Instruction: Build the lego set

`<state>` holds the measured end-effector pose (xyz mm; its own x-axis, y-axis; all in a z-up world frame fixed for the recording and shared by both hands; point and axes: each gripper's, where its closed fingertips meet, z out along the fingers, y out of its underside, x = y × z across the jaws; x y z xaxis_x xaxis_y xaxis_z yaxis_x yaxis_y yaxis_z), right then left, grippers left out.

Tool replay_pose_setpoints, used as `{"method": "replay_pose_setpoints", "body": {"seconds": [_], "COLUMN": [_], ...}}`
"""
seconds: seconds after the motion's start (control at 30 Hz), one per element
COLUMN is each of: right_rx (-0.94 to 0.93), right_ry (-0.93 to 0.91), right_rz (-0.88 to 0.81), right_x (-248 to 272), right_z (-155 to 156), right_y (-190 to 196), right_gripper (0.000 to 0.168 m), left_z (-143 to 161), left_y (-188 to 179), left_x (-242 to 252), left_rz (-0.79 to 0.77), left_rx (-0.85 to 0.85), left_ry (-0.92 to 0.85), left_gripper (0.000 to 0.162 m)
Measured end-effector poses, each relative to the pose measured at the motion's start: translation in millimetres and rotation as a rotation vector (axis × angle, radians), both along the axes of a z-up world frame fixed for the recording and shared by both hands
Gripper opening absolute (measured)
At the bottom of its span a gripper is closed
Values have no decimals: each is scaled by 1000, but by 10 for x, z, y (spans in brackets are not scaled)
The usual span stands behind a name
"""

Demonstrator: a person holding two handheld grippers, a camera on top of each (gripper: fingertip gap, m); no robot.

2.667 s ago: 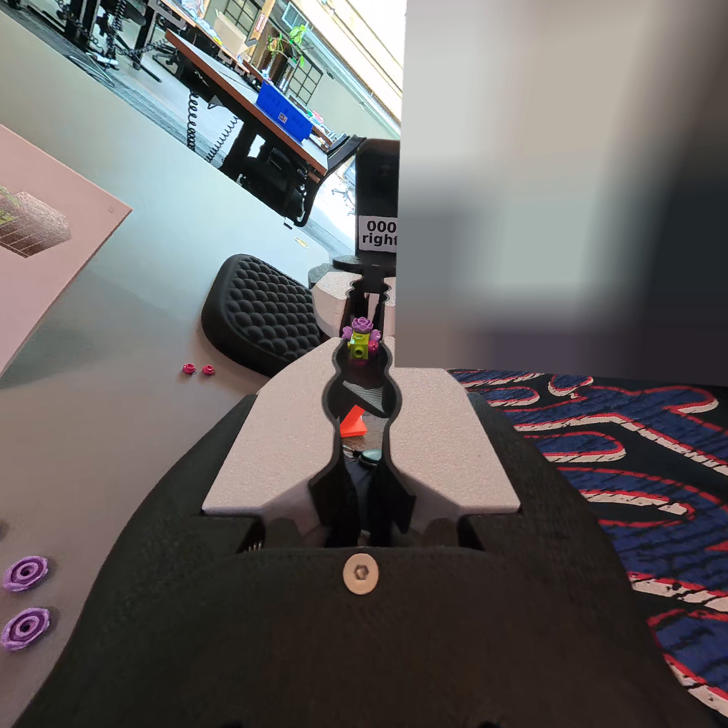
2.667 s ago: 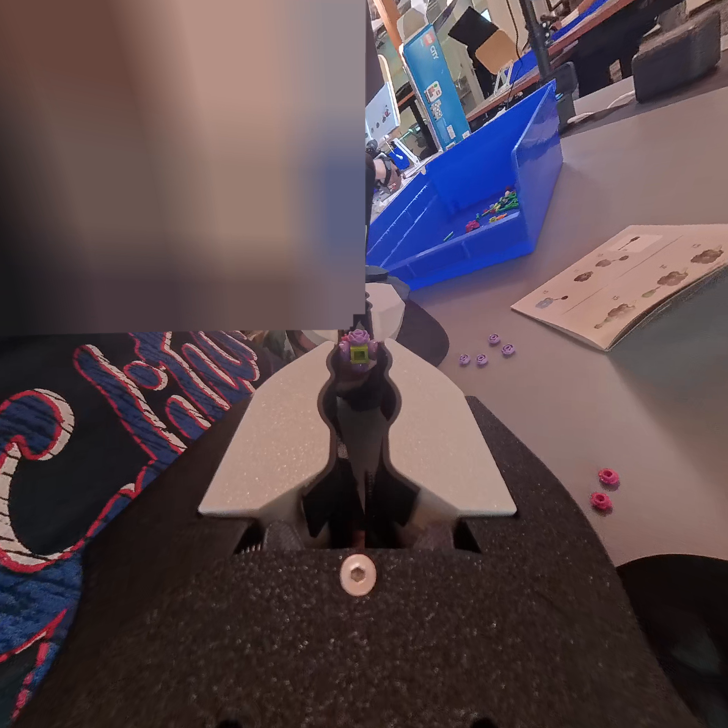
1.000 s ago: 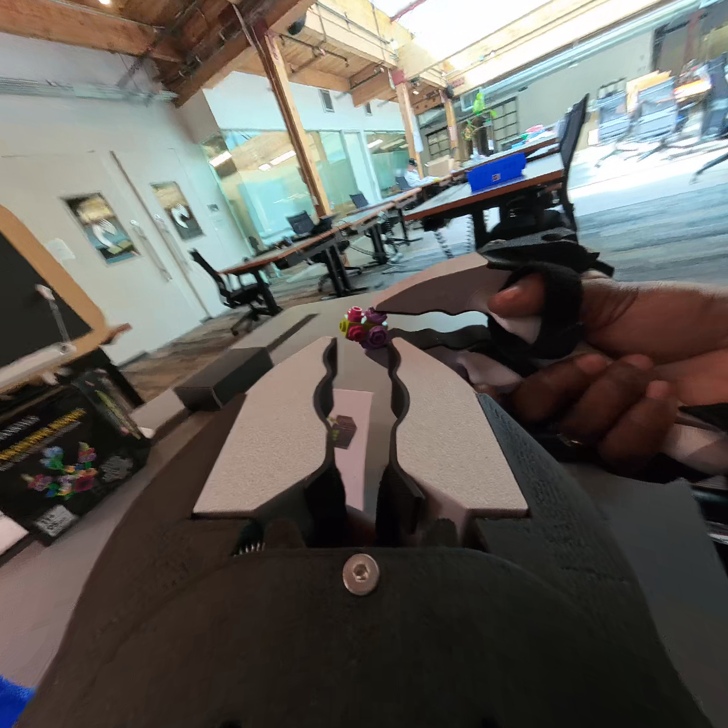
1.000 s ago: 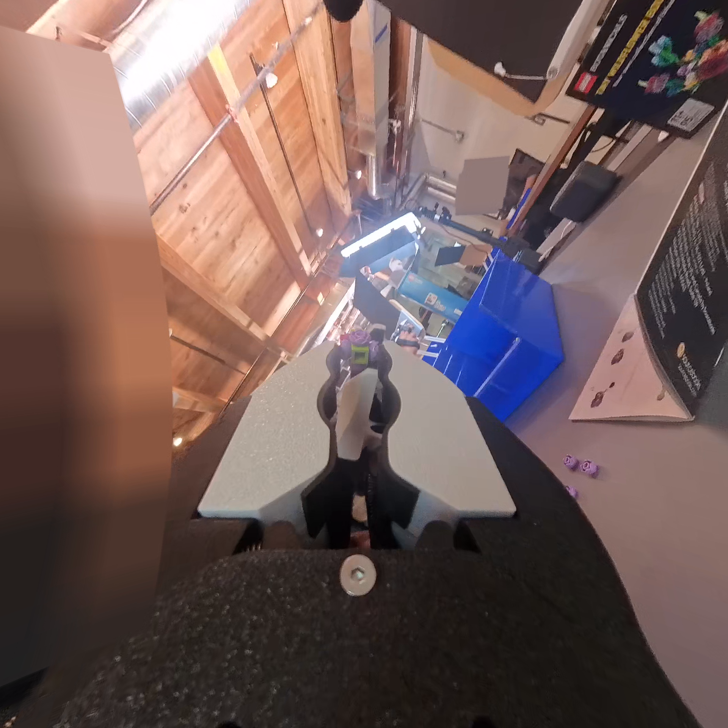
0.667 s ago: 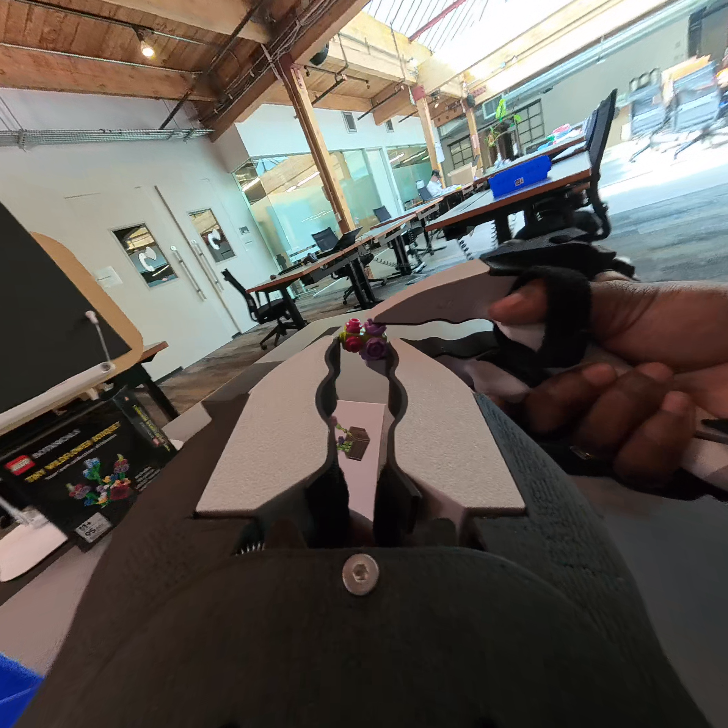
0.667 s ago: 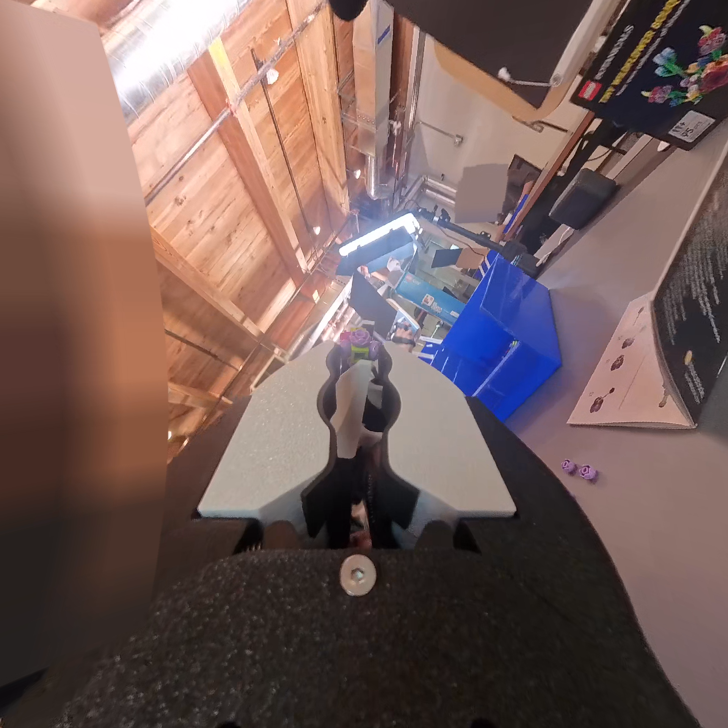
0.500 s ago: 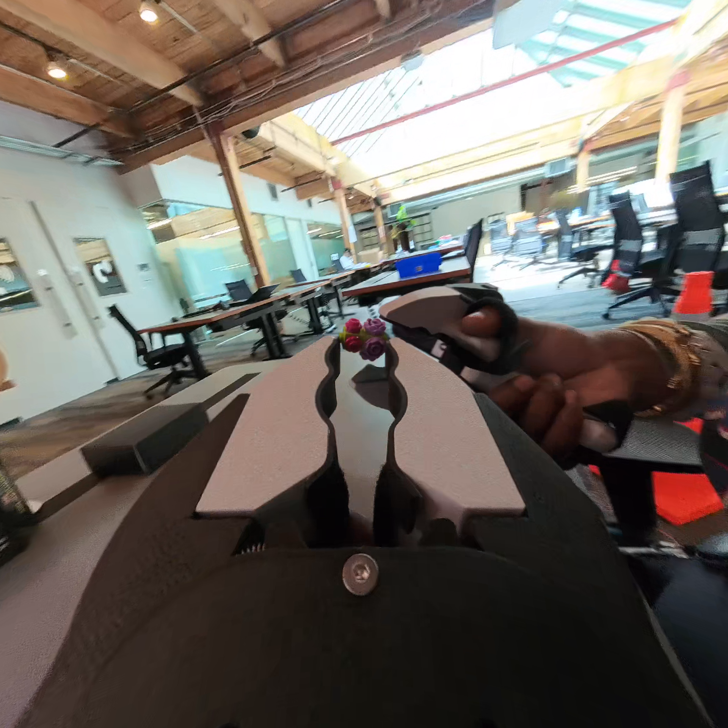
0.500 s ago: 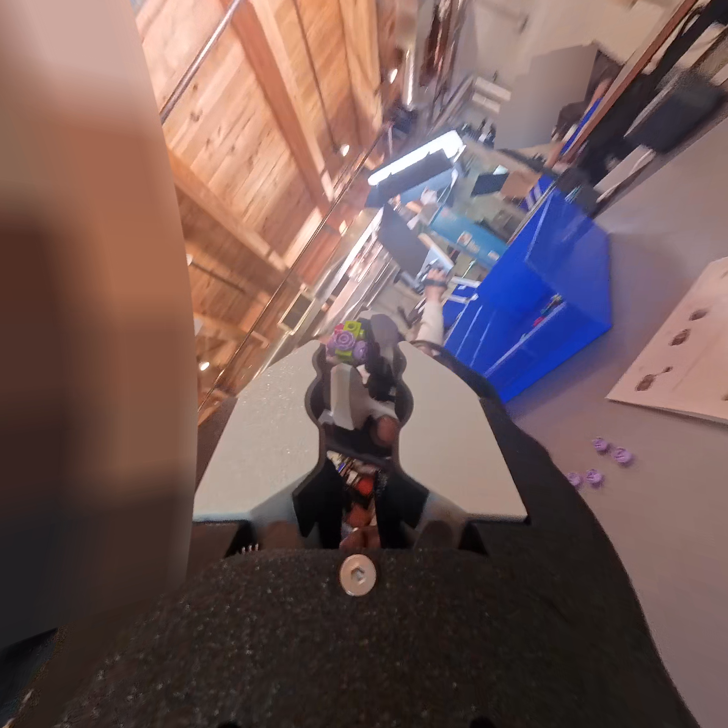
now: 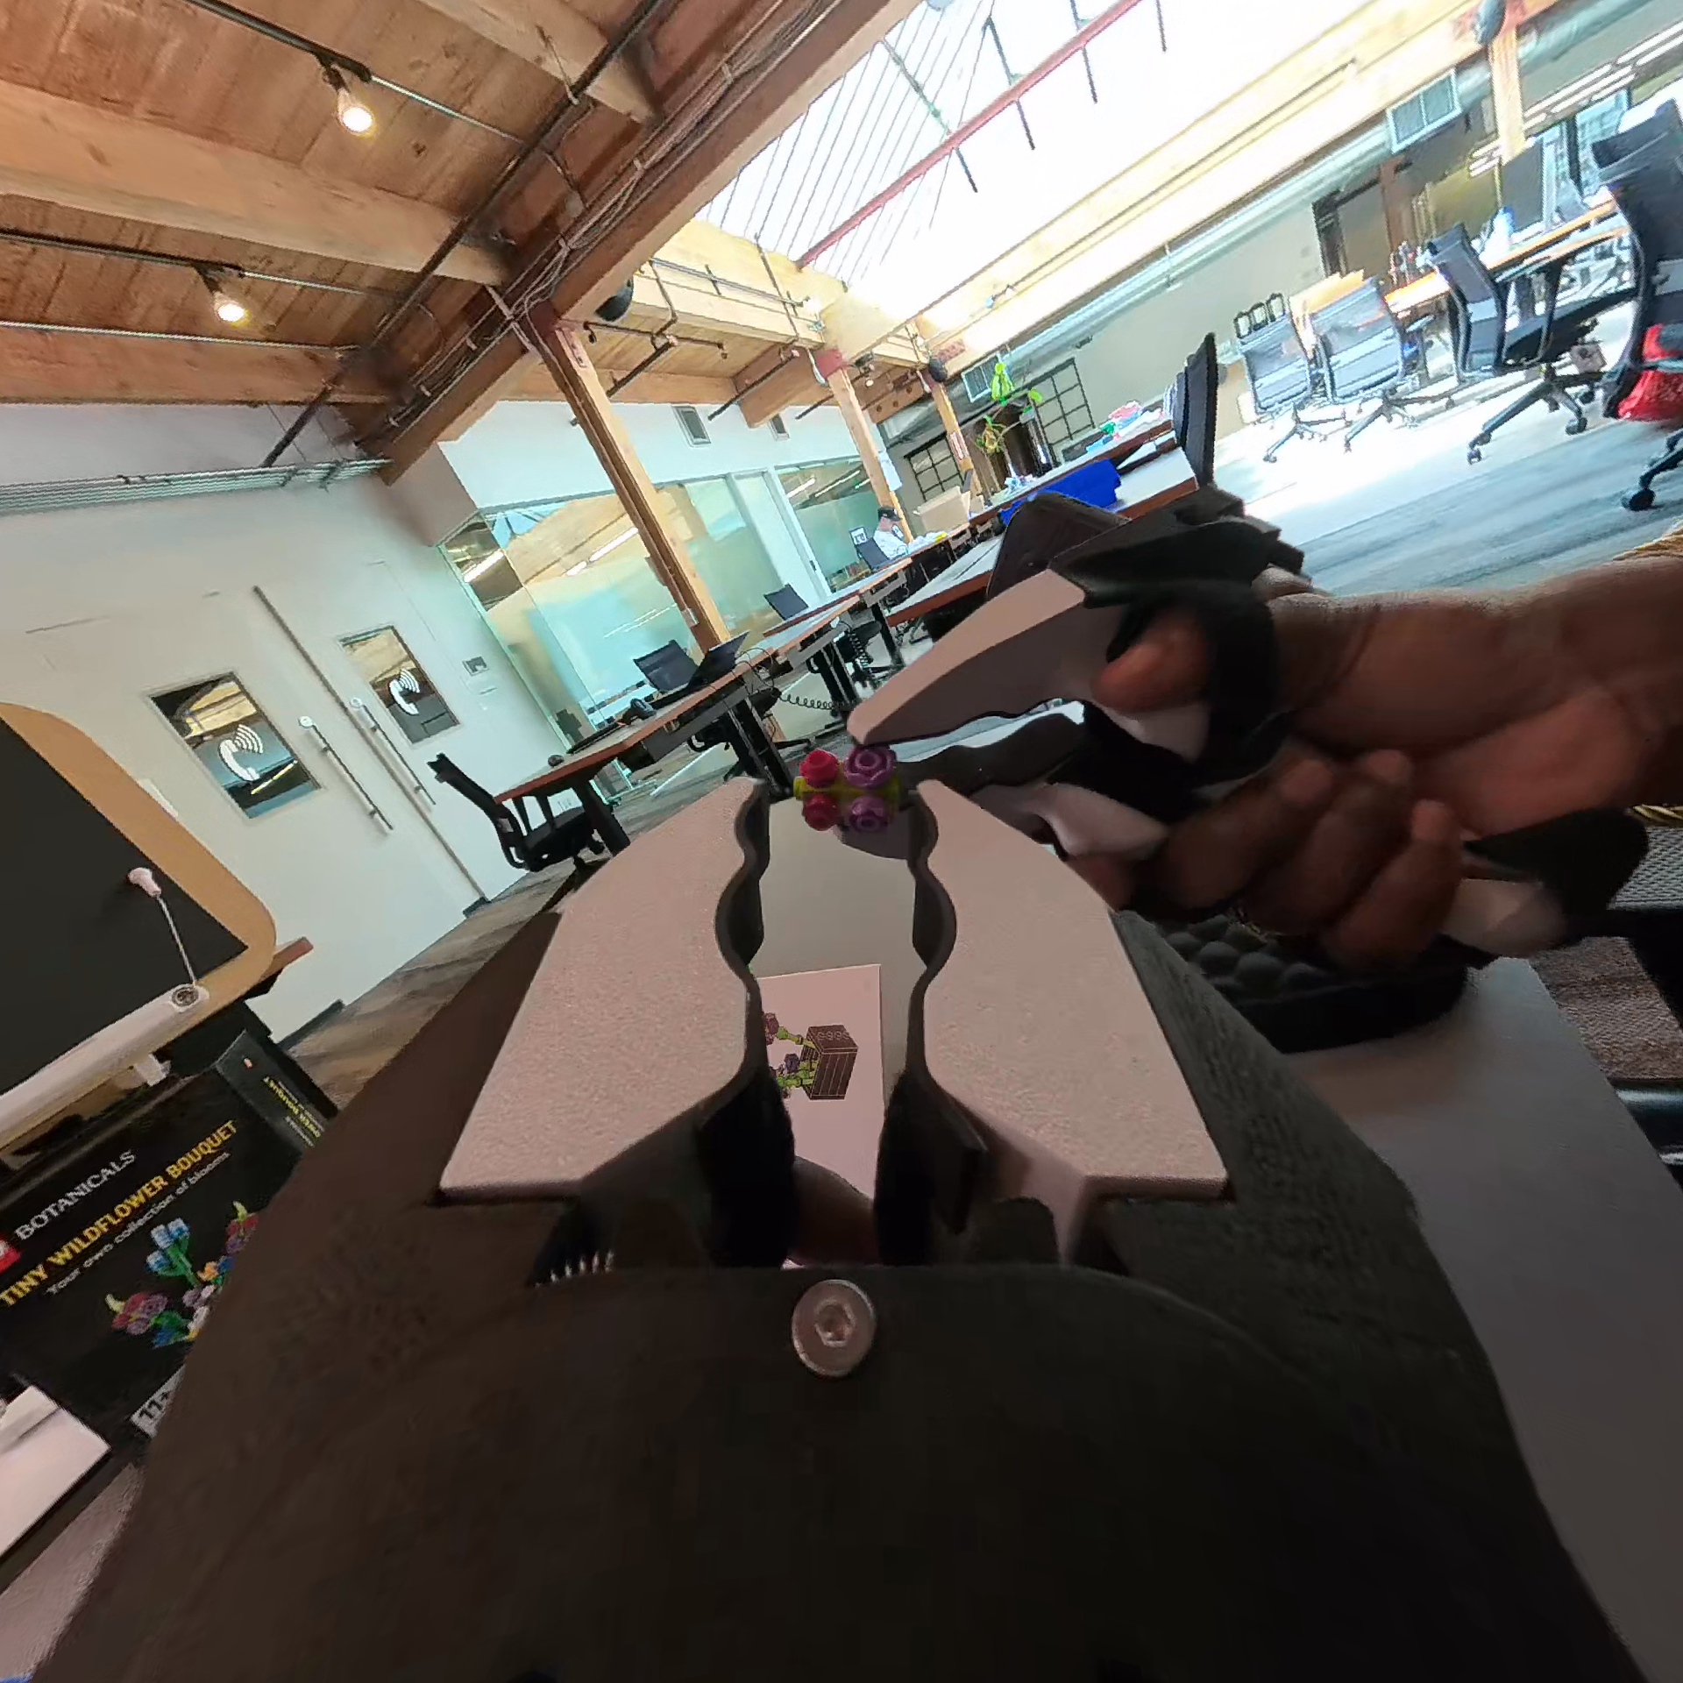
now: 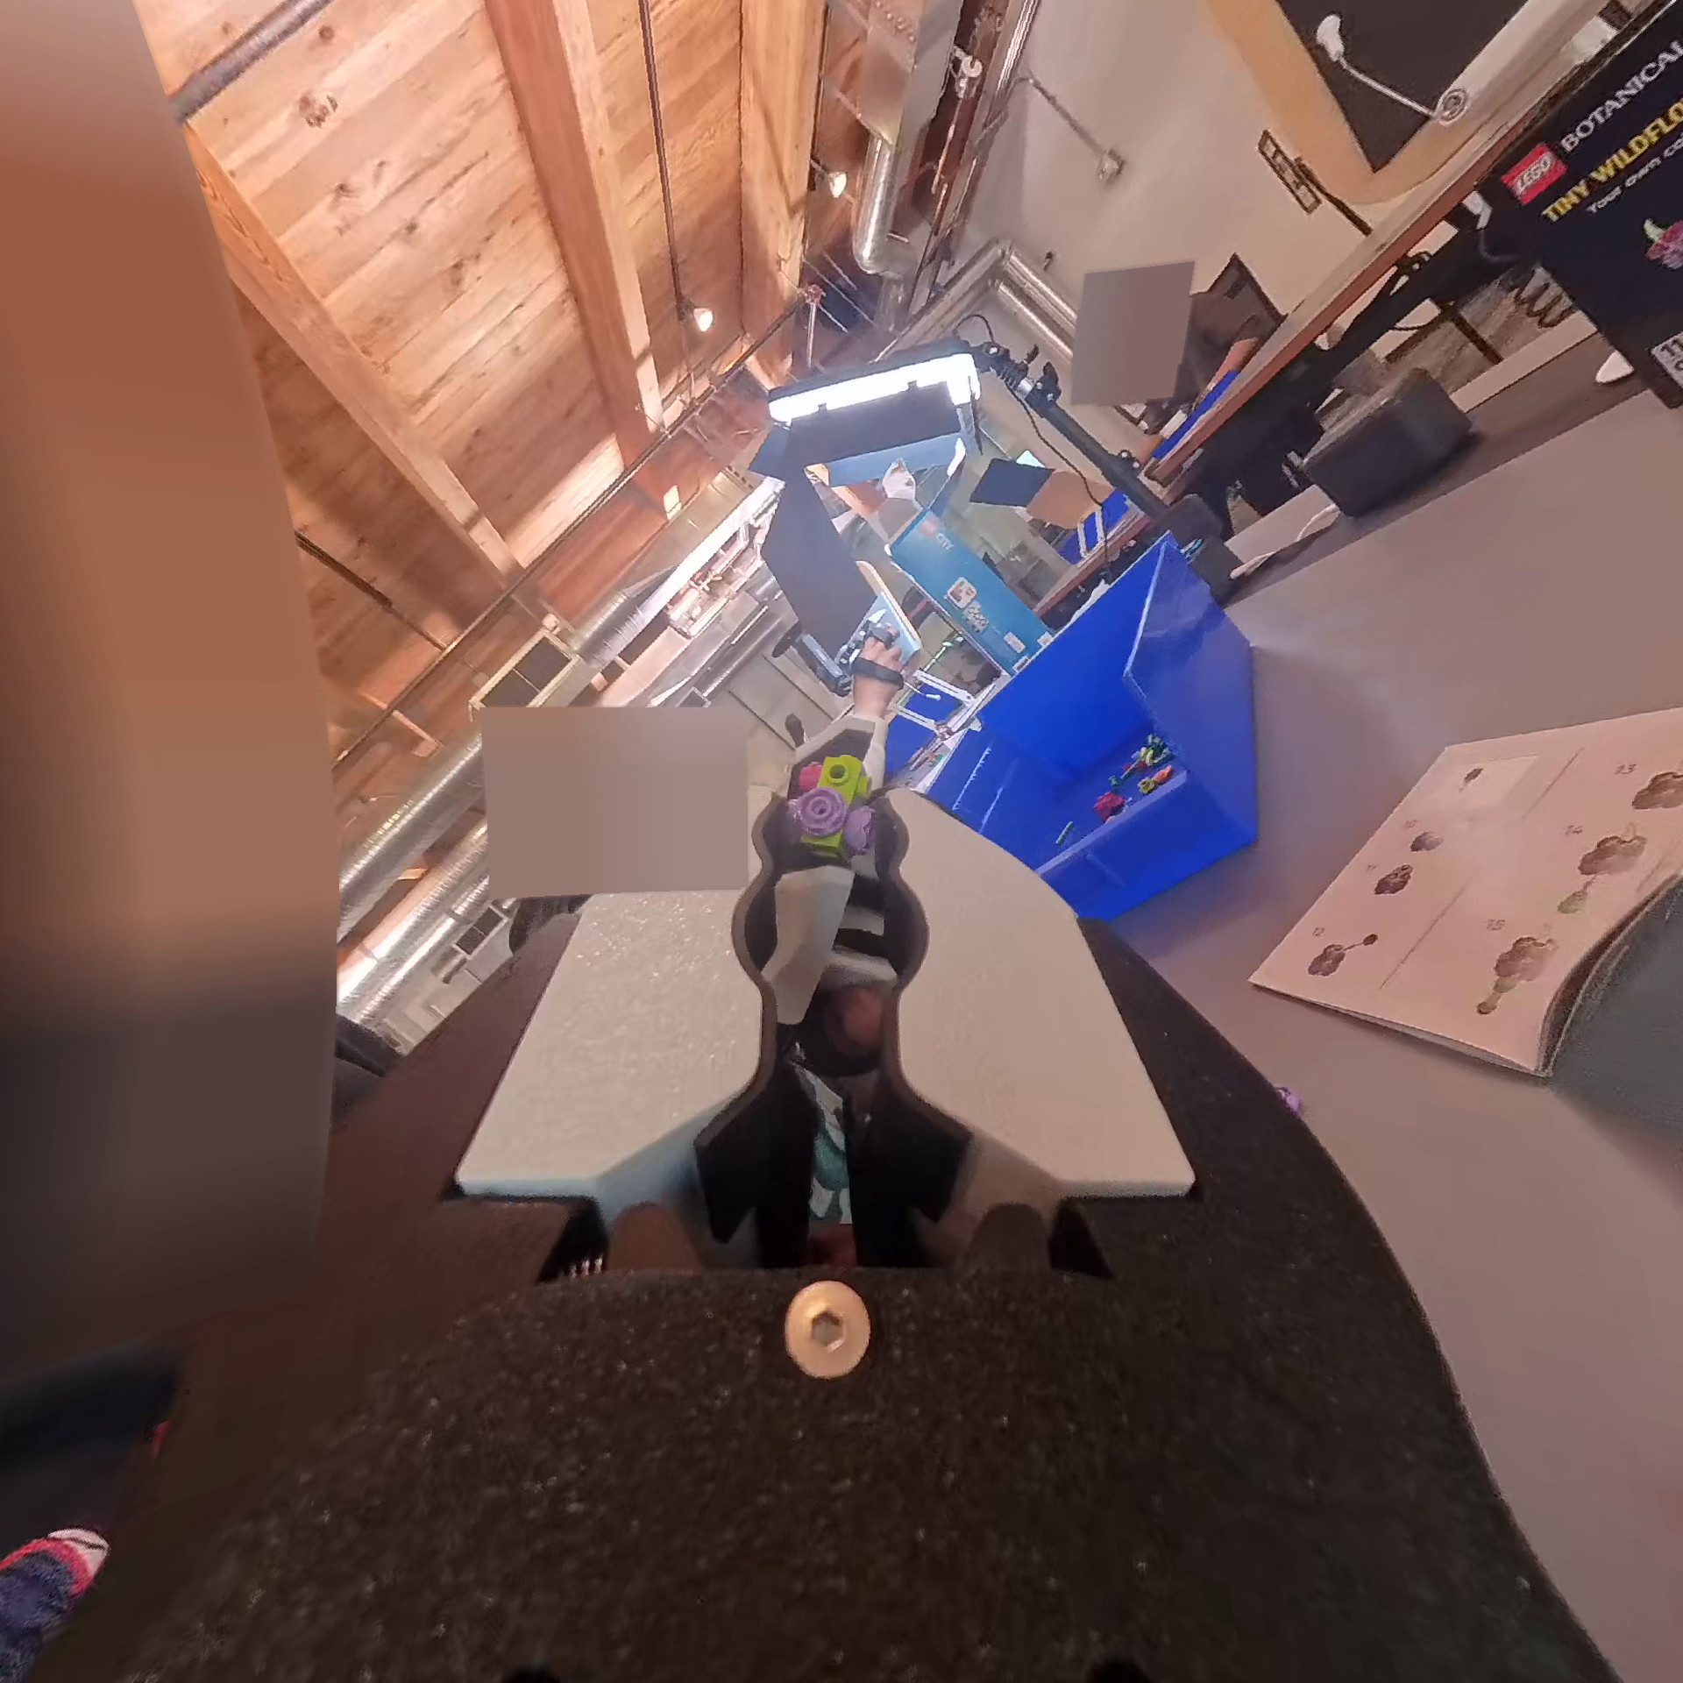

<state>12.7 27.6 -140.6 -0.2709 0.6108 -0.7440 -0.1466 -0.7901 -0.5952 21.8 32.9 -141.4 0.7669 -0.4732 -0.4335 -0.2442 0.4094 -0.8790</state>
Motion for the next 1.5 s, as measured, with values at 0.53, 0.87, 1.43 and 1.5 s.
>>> {"method": "replay_pose_setpoints", "body": {"seconds": [0.53, 0.87, 1.43, 1.5], "right_rx": [41, 443, 964, 968], "right_ry": [-26, -503, -1115, -1109], "right_rz": [-11, 88, 421, 412], "right_x": [-15, 297, 622, 603], "right_z": [-23, -501, -1637, -1629], "right_y": [-7, 278, 298, 306], "right_gripper": [19, 26, 14, 14], "left_z": [-49, -91, -361, -392], "left_y": [-1, -58, -70, -67], "left_x": [5, -183, -202, -179], "left_rz": [0, 93, 94, 84], "left_rx": [-39, 19, -66, -90], "left_ry": [28, 38, 50, 55], "left_gripper": [22, 21, 21, 21]}}
